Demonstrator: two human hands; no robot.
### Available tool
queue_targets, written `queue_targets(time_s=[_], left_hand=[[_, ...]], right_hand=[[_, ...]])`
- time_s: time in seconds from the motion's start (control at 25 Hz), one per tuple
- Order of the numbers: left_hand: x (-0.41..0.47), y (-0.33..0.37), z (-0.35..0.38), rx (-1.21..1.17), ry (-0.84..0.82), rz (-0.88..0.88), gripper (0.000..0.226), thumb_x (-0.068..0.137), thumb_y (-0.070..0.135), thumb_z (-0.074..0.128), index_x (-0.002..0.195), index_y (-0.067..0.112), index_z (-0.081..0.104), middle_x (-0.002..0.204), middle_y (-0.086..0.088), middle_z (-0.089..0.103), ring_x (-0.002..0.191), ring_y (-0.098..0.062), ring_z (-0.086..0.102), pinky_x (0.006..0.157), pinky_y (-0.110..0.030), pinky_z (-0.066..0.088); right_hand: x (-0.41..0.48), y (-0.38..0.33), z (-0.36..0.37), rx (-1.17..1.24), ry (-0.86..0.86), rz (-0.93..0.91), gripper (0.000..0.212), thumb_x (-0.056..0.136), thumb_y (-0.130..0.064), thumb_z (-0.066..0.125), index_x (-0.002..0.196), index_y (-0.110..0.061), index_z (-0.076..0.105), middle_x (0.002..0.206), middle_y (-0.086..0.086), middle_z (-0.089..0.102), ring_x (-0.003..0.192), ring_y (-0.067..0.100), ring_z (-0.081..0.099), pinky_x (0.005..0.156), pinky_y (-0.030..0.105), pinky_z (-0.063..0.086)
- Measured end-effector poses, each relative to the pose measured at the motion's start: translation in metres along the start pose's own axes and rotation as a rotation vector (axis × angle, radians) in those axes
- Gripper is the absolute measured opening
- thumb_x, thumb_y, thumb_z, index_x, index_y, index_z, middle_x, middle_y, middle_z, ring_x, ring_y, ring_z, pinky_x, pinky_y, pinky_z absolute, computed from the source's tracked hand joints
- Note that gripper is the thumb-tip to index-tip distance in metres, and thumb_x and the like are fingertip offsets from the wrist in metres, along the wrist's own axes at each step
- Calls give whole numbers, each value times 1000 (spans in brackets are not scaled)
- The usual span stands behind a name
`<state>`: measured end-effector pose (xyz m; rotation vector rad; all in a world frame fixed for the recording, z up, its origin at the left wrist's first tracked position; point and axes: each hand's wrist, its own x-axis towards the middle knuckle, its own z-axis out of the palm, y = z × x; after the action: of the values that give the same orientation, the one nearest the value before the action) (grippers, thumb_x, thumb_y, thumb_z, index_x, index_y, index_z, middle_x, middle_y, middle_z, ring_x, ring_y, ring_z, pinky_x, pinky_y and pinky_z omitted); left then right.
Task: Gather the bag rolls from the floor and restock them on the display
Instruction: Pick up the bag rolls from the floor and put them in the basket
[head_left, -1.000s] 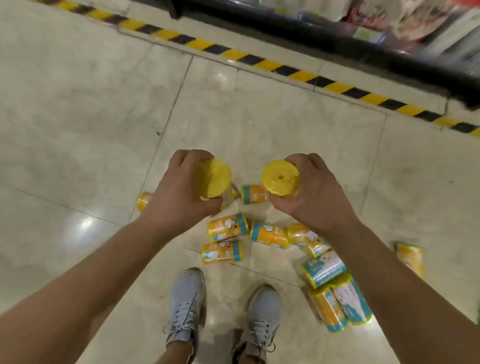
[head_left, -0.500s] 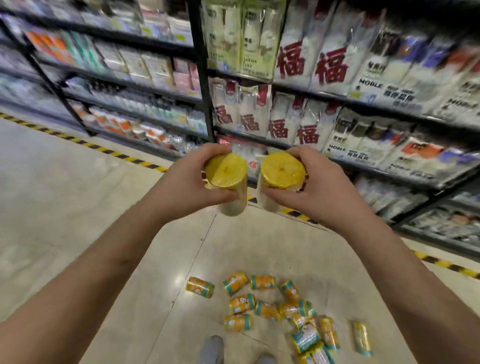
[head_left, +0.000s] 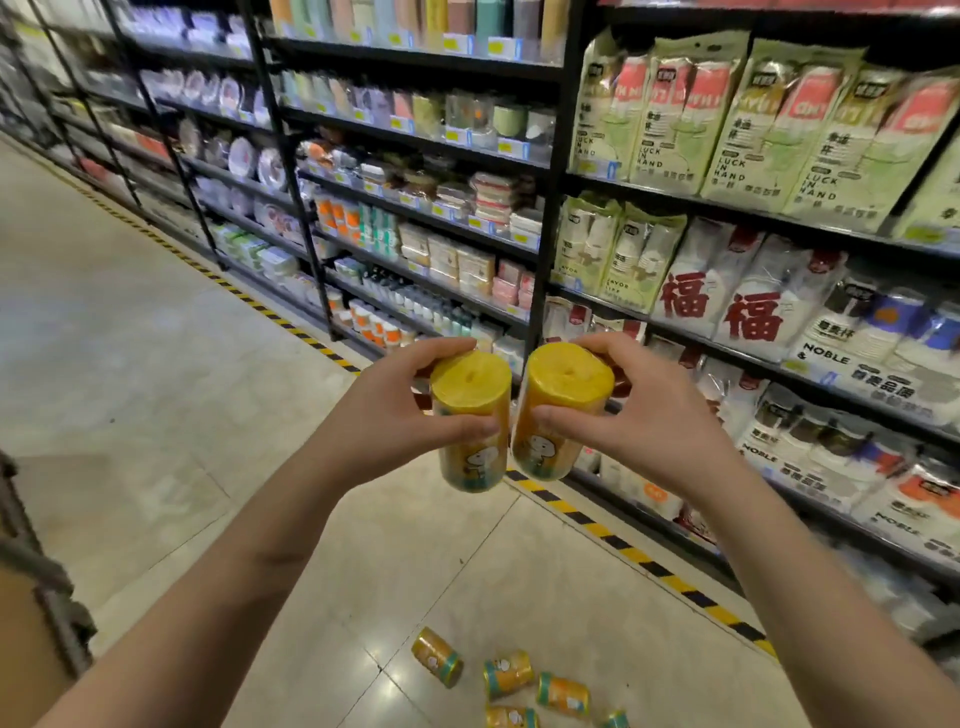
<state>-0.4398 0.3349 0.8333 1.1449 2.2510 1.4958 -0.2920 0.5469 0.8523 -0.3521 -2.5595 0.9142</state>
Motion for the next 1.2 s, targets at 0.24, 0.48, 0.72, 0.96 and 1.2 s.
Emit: queue_targets(time_s=[0.24, 0.48, 0.72, 0.96, 1.2], left_hand=[[-125, 18, -15, 61, 321, -183, 74, 66, 36, 92, 132, 40, 60, 122, 21, 64, 115, 1, 60, 89, -23, 57], [-304, 53, -45, 73, 622, -419, 85, 62, 51, 91, 138, 40, 55, 128, 18, 64, 118, -4, 61, 98, -32, 53], [-504, 97, -75, 152, 979, -563, 83, 55, 47, 93, 131, 41, 61, 115, 23, 70, 105, 3, 67, 100, -34, 54], [-736, 140, -96, 228, 1235, -673, 83, 57, 54, 93, 132, 45, 59, 119, 20, 70, 108, 1, 66, 95, -35, 56], [-927, 176, -97, 296, 1441, -801, 82, 62, 50, 90, 136, 38, 57, 123, 19, 67, 111, 2, 64, 98, -32, 55]], right_hand=[[-21, -39, 36, 185, -219, -230, 65, 65, -60, 85, 121, -49, 54, 108, -35, 58, 101, -15, 54, 76, 12, 48], [-81, -133, 102, 341, -519, -467, 66, 66, -53, 88, 124, -44, 59, 109, -30, 62, 102, -10, 58, 73, 12, 53], [-200, -269, 171, 450, -809, -704, 69, 64, -55, 86, 125, -41, 60, 111, -24, 65, 104, -3, 61, 74, 15, 54], [-365, -422, 248, 493, -1036, -851, 72, 57, -68, 84, 122, -51, 59, 114, -26, 65, 105, -1, 64, 91, 33, 56], [-536, -540, 313, 513, -1246, -1016, 64, 68, -54, 89, 123, -48, 57, 115, -26, 66, 107, -4, 63, 93, 34, 56]])
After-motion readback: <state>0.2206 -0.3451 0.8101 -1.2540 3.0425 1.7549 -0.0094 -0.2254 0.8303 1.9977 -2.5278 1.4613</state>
